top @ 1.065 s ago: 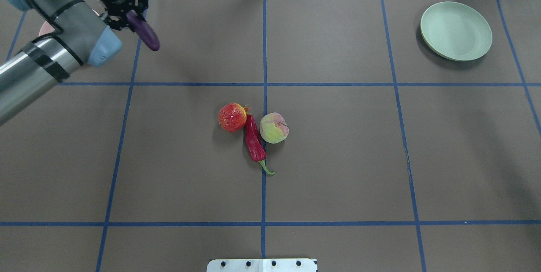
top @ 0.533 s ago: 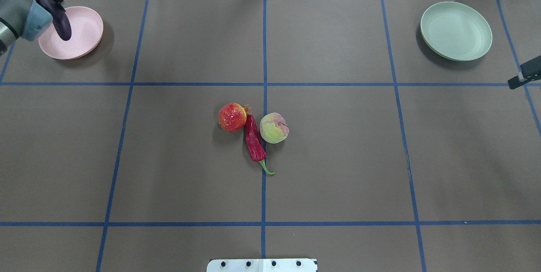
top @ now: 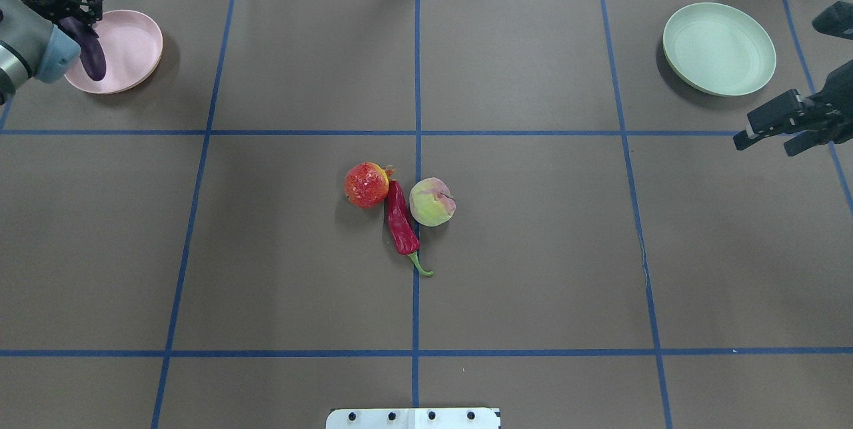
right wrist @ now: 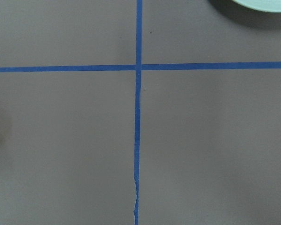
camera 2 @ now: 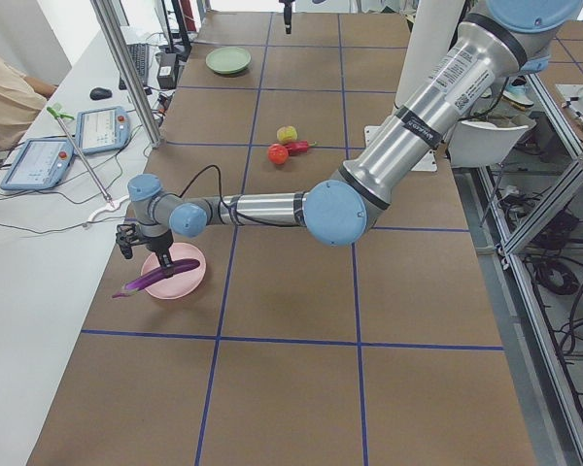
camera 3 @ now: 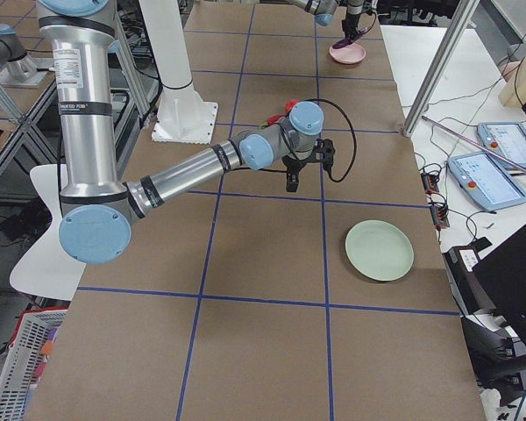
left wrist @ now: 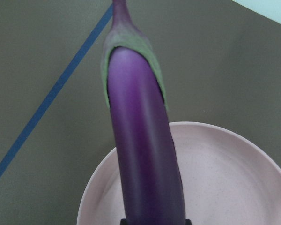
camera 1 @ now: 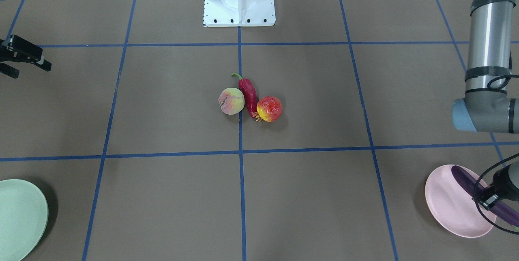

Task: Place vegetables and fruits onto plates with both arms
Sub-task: 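Carry the eggplant to the pink plate while the right arm moves in, then release the eggplant on the pink plate while the right gripper reaches for the peach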

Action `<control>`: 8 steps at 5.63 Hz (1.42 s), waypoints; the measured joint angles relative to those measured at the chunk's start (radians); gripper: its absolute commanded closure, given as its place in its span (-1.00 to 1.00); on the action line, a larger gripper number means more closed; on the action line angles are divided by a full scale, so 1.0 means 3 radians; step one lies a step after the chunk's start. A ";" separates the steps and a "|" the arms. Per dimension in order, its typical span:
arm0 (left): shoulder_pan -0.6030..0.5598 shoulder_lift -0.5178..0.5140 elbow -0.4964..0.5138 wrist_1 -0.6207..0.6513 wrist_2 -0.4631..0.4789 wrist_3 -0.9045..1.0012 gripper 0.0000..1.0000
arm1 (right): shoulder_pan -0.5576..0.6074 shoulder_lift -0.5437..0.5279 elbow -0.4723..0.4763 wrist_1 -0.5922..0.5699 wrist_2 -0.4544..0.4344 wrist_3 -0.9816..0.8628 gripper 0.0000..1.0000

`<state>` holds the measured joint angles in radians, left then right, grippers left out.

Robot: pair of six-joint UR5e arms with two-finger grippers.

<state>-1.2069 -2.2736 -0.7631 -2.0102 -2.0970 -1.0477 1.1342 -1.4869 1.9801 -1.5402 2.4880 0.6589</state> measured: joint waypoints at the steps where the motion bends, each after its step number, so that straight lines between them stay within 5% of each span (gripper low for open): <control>1: 0.0030 -0.0026 0.0102 -0.0108 0.0019 0.0000 -0.61 | -0.0270 0.0203 -0.0001 0.0005 -0.0213 0.0423 -1.00; 2: 0.0064 -0.0045 0.0140 -0.0153 0.0030 -0.0002 -1.00 | -0.0516 0.0391 0.0001 0.0009 -0.0393 0.0800 -1.00; 5: 0.0085 -0.0060 -0.0009 -0.0160 0.0024 -0.0116 -1.00 | -0.1212 0.0877 0.0007 0.0010 -0.1004 0.1913 -1.00; 8: 0.0081 -0.0031 -0.0326 -0.0122 0.0001 -0.0335 -1.00 | -0.2045 0.1306 -0.0258 0.0435 -0.2176 0.3731 -1.00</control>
<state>-1.1825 -2.2829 -0.8610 -2.0469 -2.0966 -1.1483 0.5209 -1.0953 1.9028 -1.4096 1.8352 1.7782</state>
